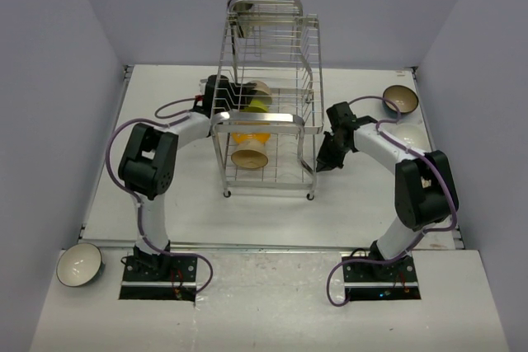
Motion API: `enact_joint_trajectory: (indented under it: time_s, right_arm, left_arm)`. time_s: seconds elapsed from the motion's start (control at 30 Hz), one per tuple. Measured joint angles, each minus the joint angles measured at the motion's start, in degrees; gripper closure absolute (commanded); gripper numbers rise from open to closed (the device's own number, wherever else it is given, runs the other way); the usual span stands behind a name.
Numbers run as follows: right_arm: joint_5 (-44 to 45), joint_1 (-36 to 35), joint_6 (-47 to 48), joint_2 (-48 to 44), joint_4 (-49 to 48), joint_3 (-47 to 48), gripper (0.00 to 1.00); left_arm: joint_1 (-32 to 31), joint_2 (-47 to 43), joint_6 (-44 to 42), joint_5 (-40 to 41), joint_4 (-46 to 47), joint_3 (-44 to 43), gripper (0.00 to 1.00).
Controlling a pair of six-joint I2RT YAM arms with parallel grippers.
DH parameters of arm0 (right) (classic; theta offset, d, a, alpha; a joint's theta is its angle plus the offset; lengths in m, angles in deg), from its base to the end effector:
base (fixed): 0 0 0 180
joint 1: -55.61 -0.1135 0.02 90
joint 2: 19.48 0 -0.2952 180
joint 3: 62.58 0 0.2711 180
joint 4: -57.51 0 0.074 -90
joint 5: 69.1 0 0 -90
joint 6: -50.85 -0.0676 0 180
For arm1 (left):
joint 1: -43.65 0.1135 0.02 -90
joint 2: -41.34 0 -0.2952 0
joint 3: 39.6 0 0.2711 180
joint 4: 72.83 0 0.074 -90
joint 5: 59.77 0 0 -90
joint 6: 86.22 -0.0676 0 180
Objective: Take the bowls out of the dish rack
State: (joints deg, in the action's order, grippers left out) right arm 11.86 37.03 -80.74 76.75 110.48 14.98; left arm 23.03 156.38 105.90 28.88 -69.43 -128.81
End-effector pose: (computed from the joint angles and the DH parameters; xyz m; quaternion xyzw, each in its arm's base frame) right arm 0.3314 0.1226 0.1866 0.1840 0.9669 0.1470 0.0986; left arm 0.4860 -0.1846 0.2088 -0.5375 0.6339 -0.4927 0.2578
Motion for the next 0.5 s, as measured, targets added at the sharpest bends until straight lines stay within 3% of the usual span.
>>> enact_joint_trajectory:
  time_s: [0.17,0.27,0.5]
  right_arm:
    - [-0.1,0.0,0.0,0.0,-0.5,-0.3,1.00]
    - [-0.3,0.0,0.0,0.0,-0.8,-0.4,1.00]
    - [-1.0,0.0,0.0,0.0,-1.3,-0.5,1.00]
  left_arm:
    - [-0.5,1.3,0.8,0.9,0.4,-1.2,0.86]
    - [-1.1,1.4,0.8,1.4,0.4,-1.8,1.00]
    - [-1.4,1.8,0.9,2.1,0.9,-2.2,1.00]
